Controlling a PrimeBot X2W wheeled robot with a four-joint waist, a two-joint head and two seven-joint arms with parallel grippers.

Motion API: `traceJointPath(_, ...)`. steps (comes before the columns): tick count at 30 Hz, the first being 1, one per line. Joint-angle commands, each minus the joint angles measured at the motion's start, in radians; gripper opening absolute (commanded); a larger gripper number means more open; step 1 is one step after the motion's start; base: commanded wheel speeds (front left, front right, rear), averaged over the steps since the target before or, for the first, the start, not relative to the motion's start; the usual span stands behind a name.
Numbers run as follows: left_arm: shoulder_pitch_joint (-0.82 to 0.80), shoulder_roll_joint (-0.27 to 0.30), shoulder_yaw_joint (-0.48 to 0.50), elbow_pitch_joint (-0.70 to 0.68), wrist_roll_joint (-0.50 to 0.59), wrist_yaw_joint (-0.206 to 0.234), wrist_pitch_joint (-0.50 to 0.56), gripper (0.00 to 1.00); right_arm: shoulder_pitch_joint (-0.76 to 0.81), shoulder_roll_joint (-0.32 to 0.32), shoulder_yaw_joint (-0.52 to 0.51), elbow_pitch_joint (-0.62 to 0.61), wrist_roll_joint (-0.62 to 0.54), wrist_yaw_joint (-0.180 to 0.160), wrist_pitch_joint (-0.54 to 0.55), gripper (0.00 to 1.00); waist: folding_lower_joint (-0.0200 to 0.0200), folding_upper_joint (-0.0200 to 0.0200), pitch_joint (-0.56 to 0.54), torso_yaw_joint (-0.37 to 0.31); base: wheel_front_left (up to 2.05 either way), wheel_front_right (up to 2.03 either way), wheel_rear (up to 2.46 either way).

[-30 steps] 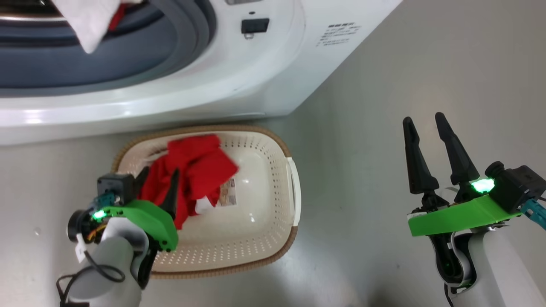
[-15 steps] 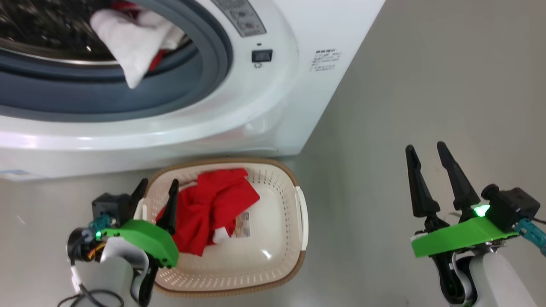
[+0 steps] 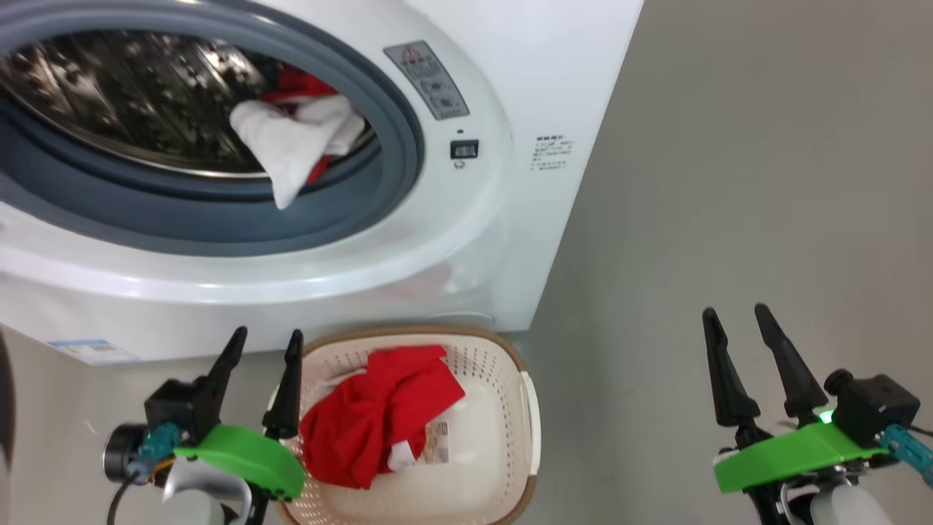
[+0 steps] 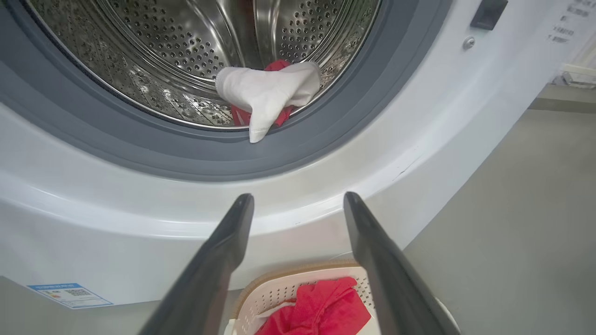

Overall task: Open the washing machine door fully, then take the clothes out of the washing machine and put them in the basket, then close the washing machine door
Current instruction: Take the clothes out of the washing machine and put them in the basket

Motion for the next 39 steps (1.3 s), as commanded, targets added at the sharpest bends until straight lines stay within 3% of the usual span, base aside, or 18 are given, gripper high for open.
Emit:
traceJointPath(1,0.028,0.02,0.039,-0.062,0.018,-0.006,-0.006,1.0,0.016,-0.007,0.014,-0.024,-0.016,0.006,-0.006,1.0,0.0,0.0,-0.049,0.017,0.0,0.0,0.0)
traceJointPath(13,0.171,0.014,0.091,-0.271,0.056,-0.006,-0.006,1.0,0.084,-0.007,-0.002,-0.032,-0.028,0.006,-0.006,1.0,0.0,0.0,-0.126,0.037,0.0,0.0,0.0)
traceJointPath(27,0.337,-0.007,0.171,-0.403,0.083,-0.006,-0.006,1.0,0.161,-0.007,-0.011,-0.049,-0.026,0.006,-0.006,1.0,0.0,0.0,-0.164,0.031,0.0,0.0,0.0)
traceJointPath(39,0.344,-0.024,0.182,-0.428,0.089,-0.006,-0.006,1.0,0.153,-0.007,-0.014,-0.054,-0.021,0.006,-0.006,1.0,0.0,0.0,-0.144,0.025,0.0,0.0,0.0)
